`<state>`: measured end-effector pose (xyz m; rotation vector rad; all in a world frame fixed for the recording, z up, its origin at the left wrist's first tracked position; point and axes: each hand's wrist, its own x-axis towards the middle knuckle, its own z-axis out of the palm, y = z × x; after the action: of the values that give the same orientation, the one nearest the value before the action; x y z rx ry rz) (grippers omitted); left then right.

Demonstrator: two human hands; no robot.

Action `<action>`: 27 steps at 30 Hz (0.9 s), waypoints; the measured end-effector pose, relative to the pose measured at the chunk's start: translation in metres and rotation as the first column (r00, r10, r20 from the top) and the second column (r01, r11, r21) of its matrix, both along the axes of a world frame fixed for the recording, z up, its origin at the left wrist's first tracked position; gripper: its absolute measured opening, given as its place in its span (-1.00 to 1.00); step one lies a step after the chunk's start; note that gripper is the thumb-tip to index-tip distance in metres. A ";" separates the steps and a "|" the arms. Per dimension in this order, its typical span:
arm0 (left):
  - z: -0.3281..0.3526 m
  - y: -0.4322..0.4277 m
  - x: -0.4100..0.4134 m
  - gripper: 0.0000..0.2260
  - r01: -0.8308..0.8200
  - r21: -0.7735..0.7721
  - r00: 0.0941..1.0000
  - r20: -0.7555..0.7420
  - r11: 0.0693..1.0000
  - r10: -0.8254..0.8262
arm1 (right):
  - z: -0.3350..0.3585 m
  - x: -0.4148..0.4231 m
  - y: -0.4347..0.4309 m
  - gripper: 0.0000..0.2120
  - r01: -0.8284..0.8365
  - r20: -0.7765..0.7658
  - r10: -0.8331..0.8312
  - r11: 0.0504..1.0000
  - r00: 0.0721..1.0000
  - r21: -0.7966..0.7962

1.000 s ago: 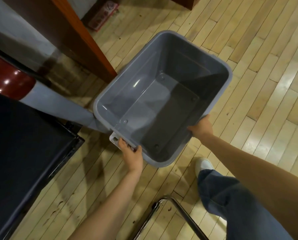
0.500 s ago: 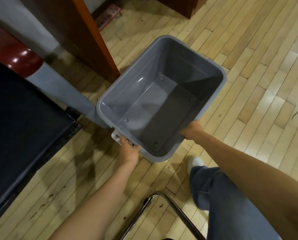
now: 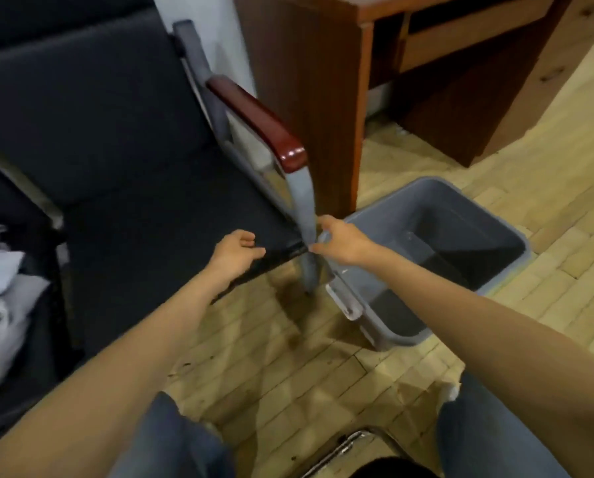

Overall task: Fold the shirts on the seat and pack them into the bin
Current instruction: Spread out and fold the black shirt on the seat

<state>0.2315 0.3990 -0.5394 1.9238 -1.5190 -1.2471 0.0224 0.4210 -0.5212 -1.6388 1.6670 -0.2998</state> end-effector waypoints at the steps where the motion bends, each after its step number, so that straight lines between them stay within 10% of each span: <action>1: 0.018 -0.004 0.026 -0.62 -0.006 -0.038 1.000 0.017 0.999 0.007 | 0.015 0.021 -0.006 -0.39 -0.038 -0.016 0.037 0.997 0.999 -0.062; 12: 0.090 -0.023 0.257 -0.57 -0.167 -0.223 0.978 0.086 0.960 0.190 | 0.105 0.243 -0.081 -0.41 -0.223 -0.096 0.205 0.942 0.974 -0.251; 27: 0.042 -0.035 0.393 -0.57 -0.404 -0.179 0.875 0.210 0.897 0.436 | 0.057 0.414 -0.166 -0.43 -0.438 0.036 0.446 0.889 0.894 -0.136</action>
<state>0.6246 0.3636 -0.4975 2.2263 -1.1559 -0.7236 0.4365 0.2548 -0.4642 -2.0241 1.1966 -0.2275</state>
